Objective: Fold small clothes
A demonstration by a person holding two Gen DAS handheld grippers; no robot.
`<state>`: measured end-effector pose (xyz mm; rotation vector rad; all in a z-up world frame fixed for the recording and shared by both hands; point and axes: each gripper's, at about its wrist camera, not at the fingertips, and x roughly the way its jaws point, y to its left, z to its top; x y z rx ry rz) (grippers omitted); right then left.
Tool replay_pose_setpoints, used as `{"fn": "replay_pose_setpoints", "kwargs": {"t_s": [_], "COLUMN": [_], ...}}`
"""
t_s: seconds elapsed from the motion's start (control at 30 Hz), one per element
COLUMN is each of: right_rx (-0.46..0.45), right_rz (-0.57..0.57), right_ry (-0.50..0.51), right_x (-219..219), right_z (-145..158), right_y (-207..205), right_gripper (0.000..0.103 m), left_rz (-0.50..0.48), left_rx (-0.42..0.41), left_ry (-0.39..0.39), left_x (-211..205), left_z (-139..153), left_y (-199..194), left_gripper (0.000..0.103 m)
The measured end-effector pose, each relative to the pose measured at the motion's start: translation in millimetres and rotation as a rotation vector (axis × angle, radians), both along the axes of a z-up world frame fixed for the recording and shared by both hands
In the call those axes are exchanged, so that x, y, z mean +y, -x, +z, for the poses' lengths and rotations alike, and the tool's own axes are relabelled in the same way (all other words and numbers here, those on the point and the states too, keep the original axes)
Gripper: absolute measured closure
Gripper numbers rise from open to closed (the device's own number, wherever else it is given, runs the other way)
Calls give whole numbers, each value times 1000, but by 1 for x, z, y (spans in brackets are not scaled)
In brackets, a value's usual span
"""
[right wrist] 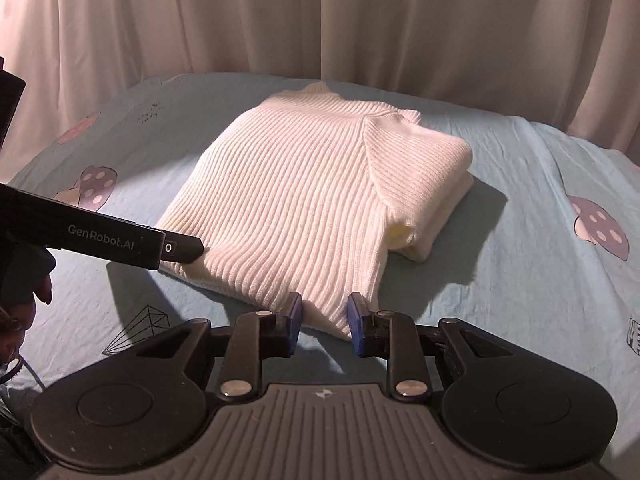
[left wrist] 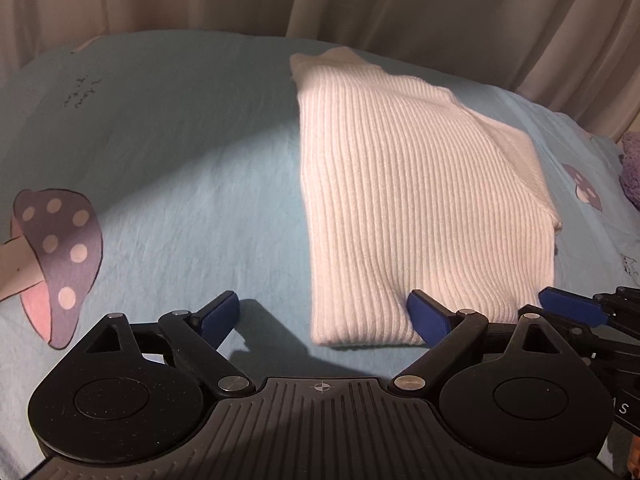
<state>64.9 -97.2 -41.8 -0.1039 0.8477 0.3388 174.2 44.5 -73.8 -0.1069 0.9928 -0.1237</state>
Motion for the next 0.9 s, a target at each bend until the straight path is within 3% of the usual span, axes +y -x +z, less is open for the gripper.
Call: {"fn": "replay_pose_setpoints", "kwargs": {"t_s": [0.07, 0.1, 0.13, 0.2, 0.33, 0.53, 0.7, 0.9], "right_rx": [81, 127, 152, 176, 171, 136, 178, 213], "right_rz": [-20, -41, -69, -129, -178, -176, -164, -207], "right_ry": [3, -5, -9, 23, 40, 51, 16, 49], "right_x": [0, -1, -2, -2, 0, 7, 9, 11], "right_z": [4, 5, 5, 8, 15, 22, 26, 27], "right_y": [-1, -2, -2, -4, -8, -5, -6, -8], "right_gripper": [75, 57, 31, 11, 4, 4, 4, 4], "left_rz": [6, 6, 3, 0, 27, 45, 70, 70], "left_rx": [27, 32, 34, 33, 42, 43, 42, 37], "left_ry": [-16, -36, -62, -110, -140, -152, -152, -177], "left_x": [-2, -5, -8, -14, -17, -18, -17, -21], "left_z": [6, 10, 14, 20, 27, 35, 39, 43], "left_y": [1, 2, 4, 5, 5, 8, 9, 10], "left_gripper": [7, 7, 6, 5, 5, 5, 2, 2]}}
